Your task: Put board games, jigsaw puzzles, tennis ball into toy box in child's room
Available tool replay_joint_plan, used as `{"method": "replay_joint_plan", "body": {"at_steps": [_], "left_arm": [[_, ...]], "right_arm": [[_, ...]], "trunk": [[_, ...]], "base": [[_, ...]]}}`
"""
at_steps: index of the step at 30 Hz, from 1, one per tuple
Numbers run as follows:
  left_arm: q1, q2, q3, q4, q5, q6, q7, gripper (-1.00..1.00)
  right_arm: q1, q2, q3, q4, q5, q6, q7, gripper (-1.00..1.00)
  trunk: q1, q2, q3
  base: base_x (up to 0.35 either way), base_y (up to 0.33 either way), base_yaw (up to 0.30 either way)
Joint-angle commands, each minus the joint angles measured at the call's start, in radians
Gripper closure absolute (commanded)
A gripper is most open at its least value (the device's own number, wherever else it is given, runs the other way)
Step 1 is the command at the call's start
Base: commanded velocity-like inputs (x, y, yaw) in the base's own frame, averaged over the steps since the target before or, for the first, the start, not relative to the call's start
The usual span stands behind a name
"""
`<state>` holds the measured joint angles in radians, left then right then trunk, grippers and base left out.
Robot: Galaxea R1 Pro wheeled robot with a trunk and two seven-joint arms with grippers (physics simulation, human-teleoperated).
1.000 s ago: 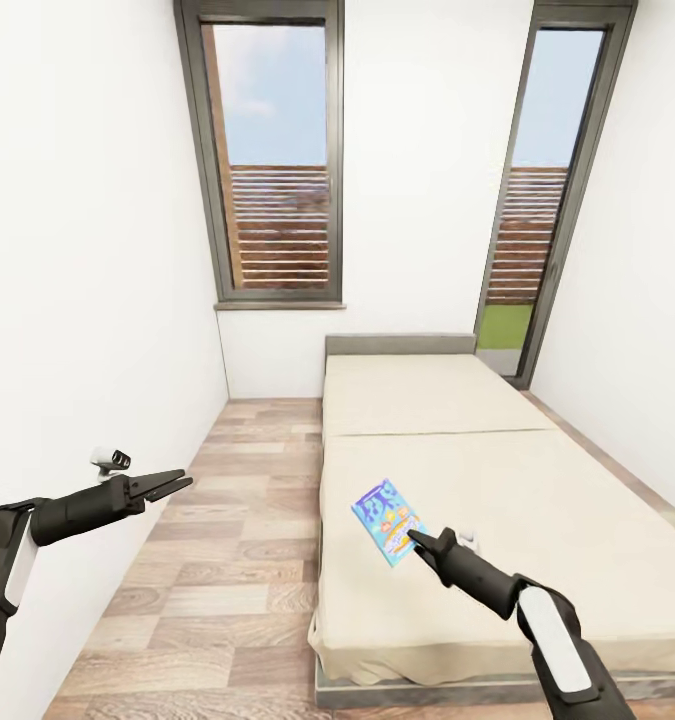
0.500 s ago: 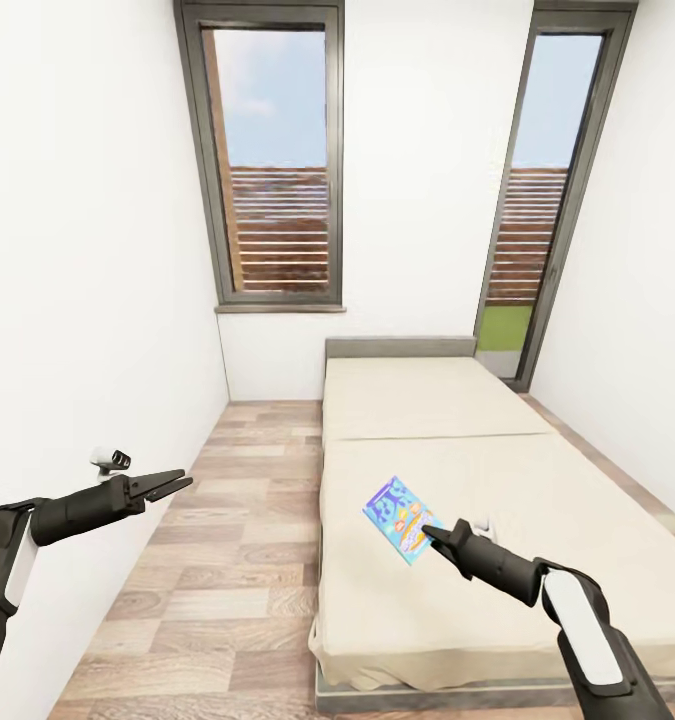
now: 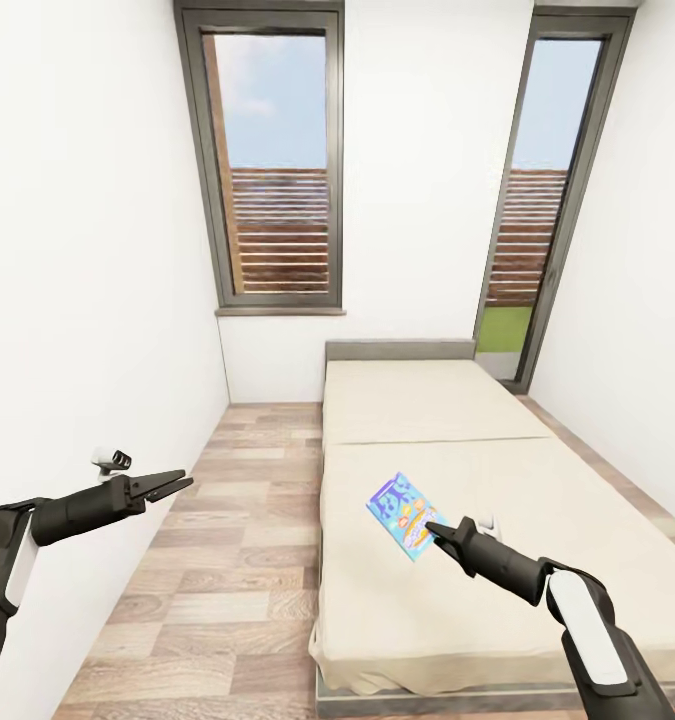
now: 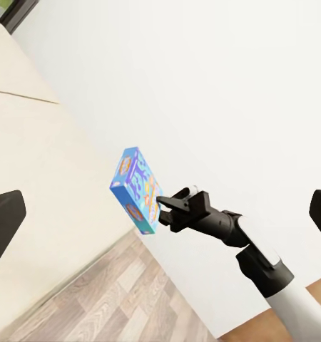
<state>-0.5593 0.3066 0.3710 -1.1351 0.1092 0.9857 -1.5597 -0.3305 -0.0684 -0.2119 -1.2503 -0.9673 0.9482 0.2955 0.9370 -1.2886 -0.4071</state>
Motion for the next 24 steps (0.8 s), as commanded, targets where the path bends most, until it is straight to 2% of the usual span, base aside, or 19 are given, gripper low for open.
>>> {"method": "replay_joint_plan", "body": {"at_steps": [1, 15, 20, 23, 24], "left_arm": [[-0.001, 0.0, 0.0, 0.0, -0.001, 0.011, -0.004, -1.0], [-0.001, -0.001, -0.004, 0.0, -0.005, 0.013, -0.001, -1.0], [-0.001, -0.002, -0.008, 0.0, -0.005, 0.014, 0.029, -1.0], [-0.001, -0.005, -0.029, 0.0, -0.005, 0.015, 0.069, -1.0], [-0.001, -0.006, -0.057, 0.0, -0.004, 0.017, 0.1, -1.0]], "right_arm": [[-0.001, 0.0, -0.002, 0.0, 0.01, 0.004, 0.01, 1.0], [-0.001, -0.003, -0.004, 0.0, 0.014, 0.005, 0.008, 1.0], [-0.001, -0.004, -0.003, 0.0, 0.011, 0.007, 0.01, 1.0], [-0.001, -0.004, -0.004, -0.002, 0.01, 0.007, 0.01, 1.0], [-0.001, -0.004, -0.003, -0.019, 0.01, 0.007, 0.01, 1.0]], "trunk": [[-0.004, 0.007, 0.002], [-0.058, 0.105, 0.046], [-0.077, 0.14, 0.062], [-0.088, 0.161, 0.071], [-0.092, 0.168, 0.074]], "base": [[0.0, 0.0, 0.0], [0.0, 0.0, 0.0], [0.0, 0.0, 0.0], [0.0, 0.0, 0.0], [0.0, 0.0, 0.0]]}}
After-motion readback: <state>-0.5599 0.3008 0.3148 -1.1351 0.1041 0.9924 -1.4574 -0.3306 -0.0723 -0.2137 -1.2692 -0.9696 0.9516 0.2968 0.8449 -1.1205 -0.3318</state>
